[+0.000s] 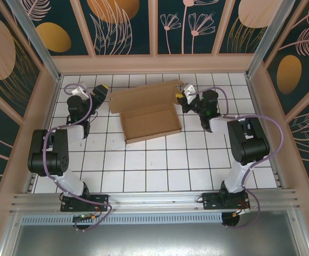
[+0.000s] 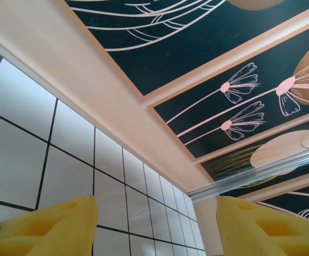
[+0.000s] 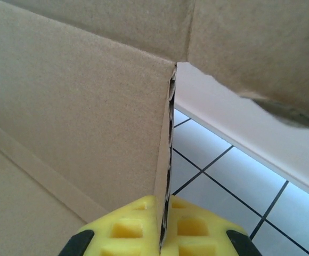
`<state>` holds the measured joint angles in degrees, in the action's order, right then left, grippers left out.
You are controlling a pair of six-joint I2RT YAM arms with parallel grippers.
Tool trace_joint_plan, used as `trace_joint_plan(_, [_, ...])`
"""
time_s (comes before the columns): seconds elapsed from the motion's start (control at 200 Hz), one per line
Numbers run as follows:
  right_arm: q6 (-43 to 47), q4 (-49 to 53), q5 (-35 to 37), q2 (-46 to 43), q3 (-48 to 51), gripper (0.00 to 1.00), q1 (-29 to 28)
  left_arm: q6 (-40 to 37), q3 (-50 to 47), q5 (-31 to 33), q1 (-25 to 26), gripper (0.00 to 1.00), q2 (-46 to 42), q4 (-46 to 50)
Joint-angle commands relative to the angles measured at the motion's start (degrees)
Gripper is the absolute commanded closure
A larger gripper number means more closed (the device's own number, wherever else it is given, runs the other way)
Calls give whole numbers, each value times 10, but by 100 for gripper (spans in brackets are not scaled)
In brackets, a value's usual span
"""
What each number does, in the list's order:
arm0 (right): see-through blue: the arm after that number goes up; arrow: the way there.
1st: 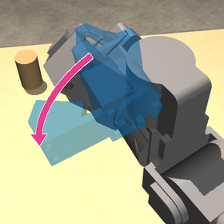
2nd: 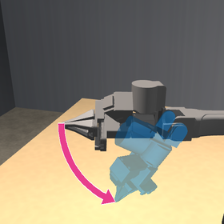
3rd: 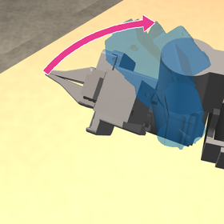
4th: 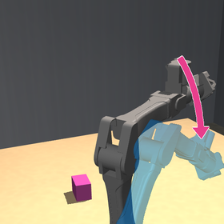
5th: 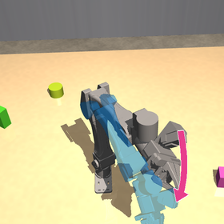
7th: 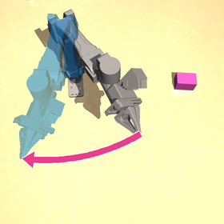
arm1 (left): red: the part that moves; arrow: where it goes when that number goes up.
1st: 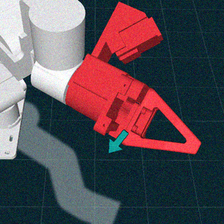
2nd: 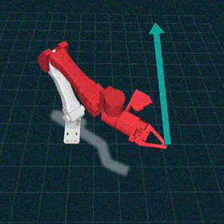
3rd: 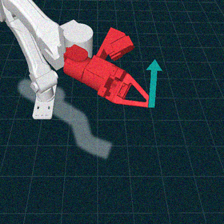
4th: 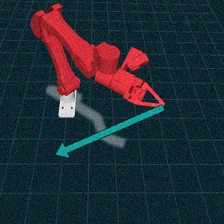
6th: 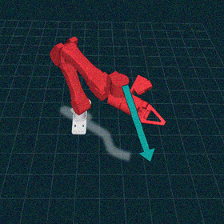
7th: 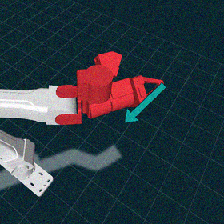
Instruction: Fold the paper box
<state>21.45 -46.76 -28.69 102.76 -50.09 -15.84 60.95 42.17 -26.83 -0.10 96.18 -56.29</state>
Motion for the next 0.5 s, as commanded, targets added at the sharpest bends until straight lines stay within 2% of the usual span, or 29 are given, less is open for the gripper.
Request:
trace_joint_plan(0.0, [-27,-22,134,-27,26,100,-45,23,-20,-5,2,40,-2,-44])
trace_joint_plan(0.15, [-83,-74,290,-23,51,100,-109,24,-30,14,12,40,-15,-36])
trace_joint_plan(0.21, [-127,-86,395,-14,47,100,-138,24,-33,20,17,41,-19,-31])
trace_joint_plan(0.315, [-167,-76,507,7,18,100,-189,22,-42,34,22,40,-28,-27])
trace_joint_plan(0.395, [-171,-79,586,32,-12,100,-227,22,-46,42,23,40,-34,-22])
trace_joint_plan(0.495, [-169,-78,645,61,-54,100,-256,23,-53,47,23,40,-43,-20])
